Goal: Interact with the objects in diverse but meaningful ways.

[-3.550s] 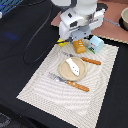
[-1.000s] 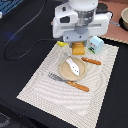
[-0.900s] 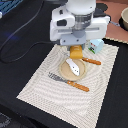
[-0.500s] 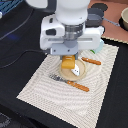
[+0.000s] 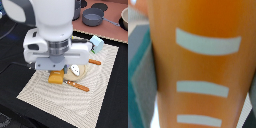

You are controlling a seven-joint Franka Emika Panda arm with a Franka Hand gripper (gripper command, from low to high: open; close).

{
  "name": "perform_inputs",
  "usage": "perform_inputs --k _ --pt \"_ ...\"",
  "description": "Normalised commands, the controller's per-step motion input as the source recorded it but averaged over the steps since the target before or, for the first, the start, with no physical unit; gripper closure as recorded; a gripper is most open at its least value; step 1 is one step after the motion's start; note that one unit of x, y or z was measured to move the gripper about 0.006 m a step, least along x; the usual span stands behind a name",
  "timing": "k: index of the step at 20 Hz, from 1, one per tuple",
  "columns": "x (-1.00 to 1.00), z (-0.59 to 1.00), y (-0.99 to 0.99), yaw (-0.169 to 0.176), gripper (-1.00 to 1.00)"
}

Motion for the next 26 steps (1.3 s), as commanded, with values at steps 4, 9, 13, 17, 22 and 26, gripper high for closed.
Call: perform_inputs --k 4,9,13,17,22,26 --pt "0.41 -0.19 -0.45 -0.017 1.0" --pt "0.39 -0.19 -0.27 -0.036 1.0" --pt "0.28 -0.11 -0.11 -0.035 -1.0" --pt "0.17 -0.06 -0.04 -0.009 -1.0" --pt "0.17 -0.02 -0.01 -0.001 -1.0" --pt "0.15 0.1 -0.01 -0.002 -1.0"
